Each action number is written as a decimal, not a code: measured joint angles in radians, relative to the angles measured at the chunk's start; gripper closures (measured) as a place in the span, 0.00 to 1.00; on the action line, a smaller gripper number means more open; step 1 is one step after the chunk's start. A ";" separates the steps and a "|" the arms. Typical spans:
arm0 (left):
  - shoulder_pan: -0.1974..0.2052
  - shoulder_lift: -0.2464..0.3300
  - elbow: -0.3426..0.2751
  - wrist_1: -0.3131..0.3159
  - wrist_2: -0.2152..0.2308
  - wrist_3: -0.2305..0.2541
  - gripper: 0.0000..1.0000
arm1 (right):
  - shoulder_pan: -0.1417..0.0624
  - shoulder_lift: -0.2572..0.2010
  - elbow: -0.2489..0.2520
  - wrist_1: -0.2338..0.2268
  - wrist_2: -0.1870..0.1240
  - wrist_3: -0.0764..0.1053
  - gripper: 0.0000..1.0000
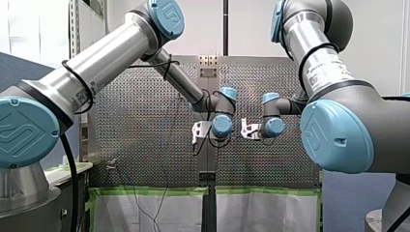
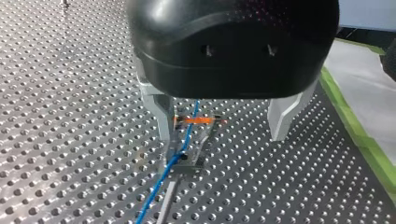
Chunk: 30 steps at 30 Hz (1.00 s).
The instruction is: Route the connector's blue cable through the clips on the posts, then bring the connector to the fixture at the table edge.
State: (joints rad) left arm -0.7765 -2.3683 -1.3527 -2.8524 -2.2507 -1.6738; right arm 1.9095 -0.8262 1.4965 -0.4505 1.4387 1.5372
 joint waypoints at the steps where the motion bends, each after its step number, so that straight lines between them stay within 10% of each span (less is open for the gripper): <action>1: 0.001 0.000 -0.004 0.003 0.004 -0.003 0.00 | 0.000 0.000 0.000 0.000 0.000 0.000 1.00; 13: 0.006 0.000 -0.015 0.030 0.065 -0.034 0.00 | 0.000 0.000 0.000 -0.003 0.000 0.000 1.00; 30: 0.003 0.000 -0.015 0.027 0.036 -0.037 0.00 | 0.001 0.000 0.000 0.001 -0.004 0.001 1.00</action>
State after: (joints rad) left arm -0.7735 -2.3683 -1.3679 -2.8254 -2.2151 -1.7113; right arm 1.9105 -0.8262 1.4965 -0.4499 1.4345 1.5386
